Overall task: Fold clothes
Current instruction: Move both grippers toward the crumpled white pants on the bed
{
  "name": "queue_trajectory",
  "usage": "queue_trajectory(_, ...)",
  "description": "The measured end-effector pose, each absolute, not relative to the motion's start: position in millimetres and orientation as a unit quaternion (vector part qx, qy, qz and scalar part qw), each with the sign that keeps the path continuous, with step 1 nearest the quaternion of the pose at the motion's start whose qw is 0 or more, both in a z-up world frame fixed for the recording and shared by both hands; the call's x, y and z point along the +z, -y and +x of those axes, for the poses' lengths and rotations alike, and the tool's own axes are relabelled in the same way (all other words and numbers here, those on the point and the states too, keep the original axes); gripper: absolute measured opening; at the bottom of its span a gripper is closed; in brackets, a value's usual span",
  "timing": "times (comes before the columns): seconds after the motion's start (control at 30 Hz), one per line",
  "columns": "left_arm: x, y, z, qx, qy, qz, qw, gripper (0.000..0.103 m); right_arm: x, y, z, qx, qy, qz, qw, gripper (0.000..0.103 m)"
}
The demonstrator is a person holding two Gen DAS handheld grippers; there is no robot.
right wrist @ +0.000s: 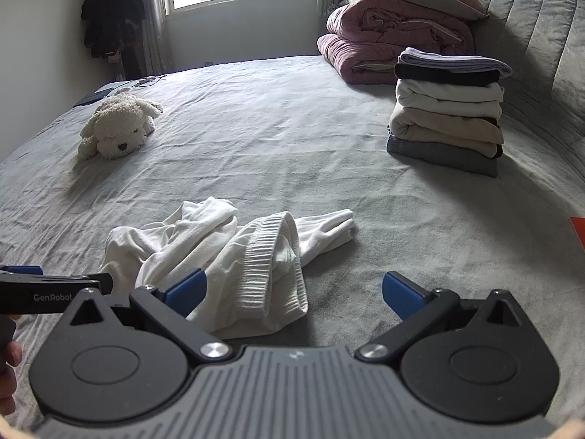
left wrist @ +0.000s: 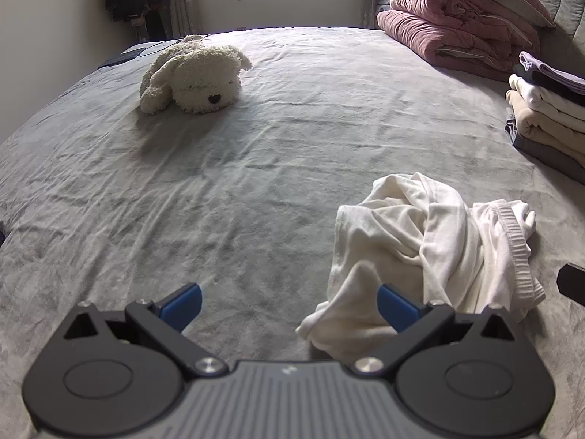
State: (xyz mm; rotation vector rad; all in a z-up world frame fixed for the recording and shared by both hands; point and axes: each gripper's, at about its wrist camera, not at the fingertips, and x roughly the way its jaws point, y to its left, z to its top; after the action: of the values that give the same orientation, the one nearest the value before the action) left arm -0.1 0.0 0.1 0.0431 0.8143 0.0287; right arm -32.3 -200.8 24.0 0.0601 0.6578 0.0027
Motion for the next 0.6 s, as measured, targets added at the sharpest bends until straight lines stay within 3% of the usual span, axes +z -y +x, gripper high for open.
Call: queue_trajectory(0.6, -7.9, -8.7, 12.4, 0.009, -0.435, 0.015, 0.900, 0.102, 4.2, 204.6, -13.9, -0.005, -0.380, 0.035, 0.924, 0.103)
